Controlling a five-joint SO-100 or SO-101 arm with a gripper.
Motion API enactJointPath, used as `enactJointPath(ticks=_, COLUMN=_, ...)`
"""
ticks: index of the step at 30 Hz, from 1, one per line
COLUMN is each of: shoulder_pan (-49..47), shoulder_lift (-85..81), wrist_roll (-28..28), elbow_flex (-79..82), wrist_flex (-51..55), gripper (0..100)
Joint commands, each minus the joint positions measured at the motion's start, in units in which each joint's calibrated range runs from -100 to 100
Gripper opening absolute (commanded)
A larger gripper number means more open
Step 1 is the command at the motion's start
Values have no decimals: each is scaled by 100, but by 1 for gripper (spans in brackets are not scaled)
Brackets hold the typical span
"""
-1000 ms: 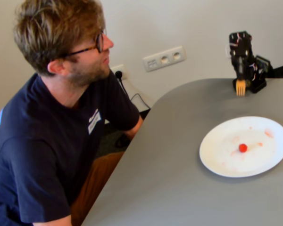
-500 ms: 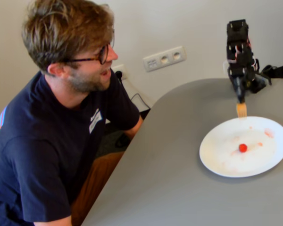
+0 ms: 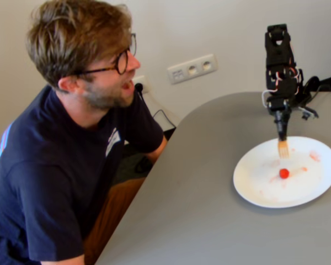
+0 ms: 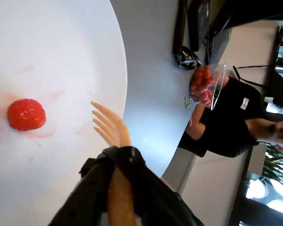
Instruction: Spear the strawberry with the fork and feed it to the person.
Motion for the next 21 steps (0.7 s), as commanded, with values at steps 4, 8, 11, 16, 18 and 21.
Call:
enactJointPath(ticks=4, shoulder_pan=422, shoulder_lift=-22, wrist_roll=19, elbow_flex=-78, wrist_flex=-111, gripper=1)
enactJointPath(ticks=8, shoulder_pan=235, shoulder_lift=-30, wrist_roll=34, elbow_flex=463, wrist_flex=-198, gripper=1)
enactJointPath(ticks=11, shoulder_pan=26, shoulder_lift=-30, wrist_roll=113, elbow_flex=526, wrist_flex=-198, gripper=1)
enactJointPath(ticks=16, shoulder_pan=-4, shoulder_lift=12, wrist_roll=103, elbow_flex=923, wrist_flex=-198, gripper=1)
enactJointPath(ticks=18, shoulder_pan=-123, shoulder_lift=317, wrist_roll=103, elbow_flex=986, wrist_flex=-198, gripper=1)
enactJointPath(ticks=21, shoulder_pan=-138, shoulder_lift=690, wrist_roll=103, elbow_flex=905, wrist_flex=-102, gripper=1)
